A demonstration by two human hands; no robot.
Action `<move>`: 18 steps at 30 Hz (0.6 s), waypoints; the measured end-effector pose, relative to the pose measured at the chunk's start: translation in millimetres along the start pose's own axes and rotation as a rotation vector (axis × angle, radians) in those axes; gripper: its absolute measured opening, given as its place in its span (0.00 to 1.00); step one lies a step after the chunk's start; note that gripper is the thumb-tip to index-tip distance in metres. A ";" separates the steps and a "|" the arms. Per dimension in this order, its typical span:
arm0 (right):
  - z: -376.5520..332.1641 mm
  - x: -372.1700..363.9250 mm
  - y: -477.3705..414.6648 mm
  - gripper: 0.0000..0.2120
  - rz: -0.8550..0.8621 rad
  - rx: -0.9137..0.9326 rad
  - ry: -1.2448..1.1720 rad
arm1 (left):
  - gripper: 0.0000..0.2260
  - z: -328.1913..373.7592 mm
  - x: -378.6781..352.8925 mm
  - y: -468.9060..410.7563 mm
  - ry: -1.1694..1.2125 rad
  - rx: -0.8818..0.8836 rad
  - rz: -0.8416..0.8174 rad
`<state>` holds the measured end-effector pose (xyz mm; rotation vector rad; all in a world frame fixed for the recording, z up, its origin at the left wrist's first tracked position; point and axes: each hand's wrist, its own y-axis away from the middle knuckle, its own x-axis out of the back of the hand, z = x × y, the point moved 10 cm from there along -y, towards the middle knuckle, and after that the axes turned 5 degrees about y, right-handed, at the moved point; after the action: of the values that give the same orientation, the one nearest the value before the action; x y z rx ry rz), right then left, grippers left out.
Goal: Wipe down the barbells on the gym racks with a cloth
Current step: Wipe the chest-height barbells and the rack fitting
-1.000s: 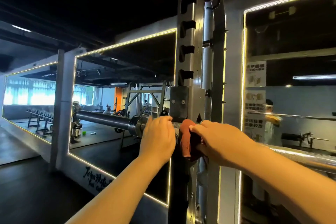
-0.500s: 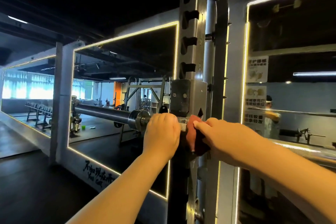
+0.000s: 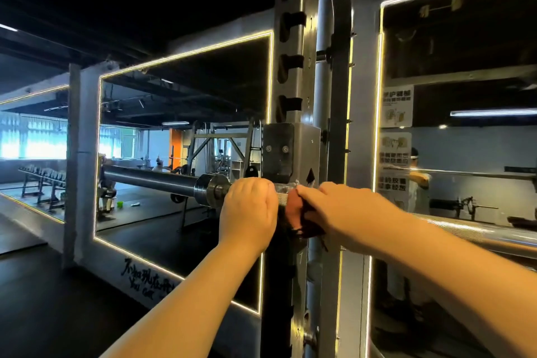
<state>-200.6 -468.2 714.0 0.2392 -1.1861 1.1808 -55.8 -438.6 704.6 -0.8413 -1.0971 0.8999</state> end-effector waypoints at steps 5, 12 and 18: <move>34.3 -4.0 9.2 0.15 -0.141 -0.093 -0.049 | 0.20 3.1 1.3 0.1 -0.033 -0.014 0.000; -29.0 -7.4 -20.5 0.33 0.060 -0.056 0.133 | 0.19 4.4 0.5 -0.8 -0.079 0.001 -0.012; -9.9 -3.0 18.6 0.28 0.020 0.020 0.054 | 0.15 11.1 4.2 1.8 -0.013 0.040 -0.120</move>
<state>-209.4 -455.2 699.8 0.2102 -1.1324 1.2103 -66.0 -432.7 707.3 -0.7297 -1.1257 0.8257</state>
